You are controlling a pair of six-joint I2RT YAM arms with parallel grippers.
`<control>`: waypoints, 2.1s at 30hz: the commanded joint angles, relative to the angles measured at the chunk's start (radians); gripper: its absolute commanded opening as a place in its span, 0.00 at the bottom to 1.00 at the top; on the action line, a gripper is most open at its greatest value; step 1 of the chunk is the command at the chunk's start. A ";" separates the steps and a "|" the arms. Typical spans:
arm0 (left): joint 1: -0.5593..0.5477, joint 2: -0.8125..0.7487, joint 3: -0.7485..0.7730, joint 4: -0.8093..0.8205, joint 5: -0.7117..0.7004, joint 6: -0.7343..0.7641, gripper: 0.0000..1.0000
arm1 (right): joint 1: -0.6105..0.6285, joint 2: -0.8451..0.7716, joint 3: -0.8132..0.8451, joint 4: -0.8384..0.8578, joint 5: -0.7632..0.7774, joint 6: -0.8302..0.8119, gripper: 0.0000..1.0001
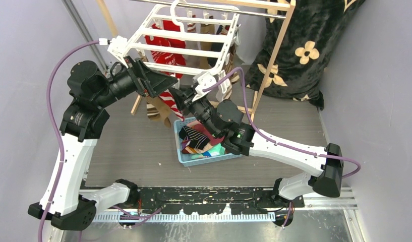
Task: Clip the socks to the hanger
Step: Open the clamp at the hanger.
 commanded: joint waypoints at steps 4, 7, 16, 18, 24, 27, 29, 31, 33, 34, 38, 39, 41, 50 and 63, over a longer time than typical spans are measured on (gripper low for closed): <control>-0.001 -0.004 0.003 0.128 0.033 -0.040 0.81 | 0.020 -0.011 0.053 0.005 -0.036 0.041 0.01; -0.001 0.001 0.000 0.128 0.052 -0.061 0.78 | 0.021 -0.011 0.064 -0.027 -0.045 0.061 0.01; -0.017 -0.014 -0.053 0.098 0.028 -0.007 0.70 | 0.021 -0.006 0.095 -0.082 -0.061 0.109 0.01; -0.028 -0.014 -0.056 0.084 0.018 0.010 0.69 | 0.020 -0.001 0.106 -0.095 -0.064 0.110 0.01; -0.040 -0.015 -0.048 0.068 -0.027 0.050 0.65 | 0.021 0.014 0.123 -0.123 -0.063 0.116 0.01; -0.040 -0.010 -0.042 0.068 -0.043 0.060 0.61 | 0.021 0.022 0.131 -0.136 -0.067 0.118 0.01; -0.040 -0.004 -0.039 0.069 -0.054 0.065 0.59 | 0.021 0.023 0.134 -0.144 -0.071 0.120 0.01; -0.040 0.002 -0.033 0.068 -0.064 0.073 0.58 | 0.021 0.025 0.137 -0.153 -0.074 0.122 0.01; -0.041 0.009 -0.030 0.068 -0.066 0.075 0.55 | 0.021 0.026 0.137 -0.155 -0.074 0.127 0.01; -0.041 0.011 -0.030 0.068 -0.067 0.076 0.54 | 0.021 0.026 0.137 -0.155 -0.075 0.129 0.01; -0.040 0.004 -0.049 0.068 -0.068 0.084 0.52 | 0.021 0.029 0.141 -0.154 -0.076 0.131 0.01; -0.040 0.001 -0.052 0.062 -0.071 0.087 0.52 | 0.021 0.030 0.144 -0.155 -0.076 0.133 0.01; -0.041 -0.008 -0.062 0.058 -0.074 0.097 0.50 | 0.020 0.034 0.154 -0.163 -0.078 0.133 0.01; -0.047 -0.029 -0.062 0.039 -0.160 0.199 0.25 | 0.021 0.040 0.160 -0.177 -0.074 0.135 0.05; -0.047 -0.025 -0.051 -0.006 -0.214 0.160 0.05 | 0.020 -0.108 0.055 -0.225 0.032 0.131 0.95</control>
